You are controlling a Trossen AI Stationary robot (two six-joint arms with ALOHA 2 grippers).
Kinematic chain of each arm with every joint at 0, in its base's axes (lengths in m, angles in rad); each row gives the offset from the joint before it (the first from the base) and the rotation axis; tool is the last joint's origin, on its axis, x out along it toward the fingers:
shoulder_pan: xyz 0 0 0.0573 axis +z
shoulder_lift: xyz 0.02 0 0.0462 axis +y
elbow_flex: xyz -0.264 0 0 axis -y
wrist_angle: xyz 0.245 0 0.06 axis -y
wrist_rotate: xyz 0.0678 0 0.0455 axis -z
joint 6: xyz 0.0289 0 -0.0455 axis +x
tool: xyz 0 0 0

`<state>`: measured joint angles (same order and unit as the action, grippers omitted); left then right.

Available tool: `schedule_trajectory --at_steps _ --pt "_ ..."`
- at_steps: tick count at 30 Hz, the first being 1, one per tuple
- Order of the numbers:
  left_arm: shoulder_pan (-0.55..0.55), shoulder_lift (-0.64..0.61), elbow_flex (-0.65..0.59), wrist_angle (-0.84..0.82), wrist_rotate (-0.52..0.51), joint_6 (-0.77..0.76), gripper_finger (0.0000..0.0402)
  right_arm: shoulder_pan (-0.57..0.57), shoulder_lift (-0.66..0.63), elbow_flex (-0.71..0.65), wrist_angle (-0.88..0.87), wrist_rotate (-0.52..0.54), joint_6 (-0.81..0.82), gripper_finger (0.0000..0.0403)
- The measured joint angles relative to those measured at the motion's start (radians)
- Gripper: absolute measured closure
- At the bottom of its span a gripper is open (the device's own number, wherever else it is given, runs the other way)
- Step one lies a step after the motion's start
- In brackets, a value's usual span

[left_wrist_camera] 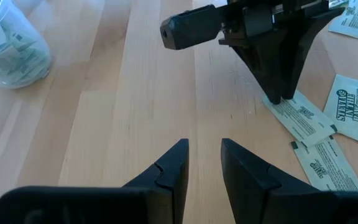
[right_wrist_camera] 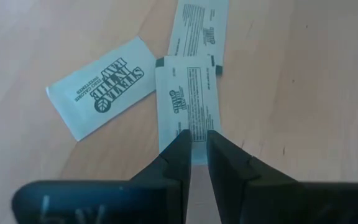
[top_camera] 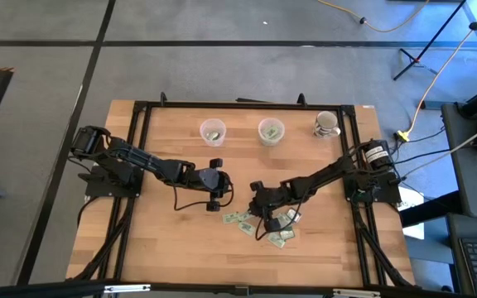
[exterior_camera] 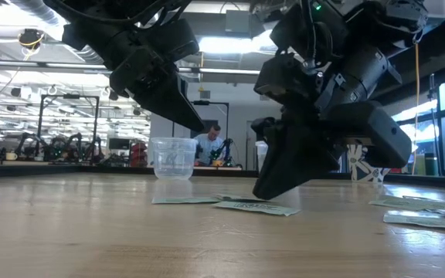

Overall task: Pick and place Stevia / Truvia into bins
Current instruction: Put the stevia packet into the right transparent container

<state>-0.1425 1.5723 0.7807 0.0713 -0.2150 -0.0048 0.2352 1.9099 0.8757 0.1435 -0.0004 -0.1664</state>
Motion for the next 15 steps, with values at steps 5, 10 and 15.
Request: schedule_trajectory --at_steps 5,10,15 --pt "0.000 0.000 0.000 0.000 0.000 0.000 0.0313 0.001 0.000 0.000 -0.028 0.030 0.000 0.0347" --pt "0.000 0.000 0.000 0.000 0.000 0.000 0.0313 0.001 0.001 0.000 -0.030 0.036 0.000 0.0362" --pt "0.000 0.000 0.000 0.000 0.000 0.000 0.0313 0.000 0.001 -0.002 -0.030 0.046 -0.001 0.0398"
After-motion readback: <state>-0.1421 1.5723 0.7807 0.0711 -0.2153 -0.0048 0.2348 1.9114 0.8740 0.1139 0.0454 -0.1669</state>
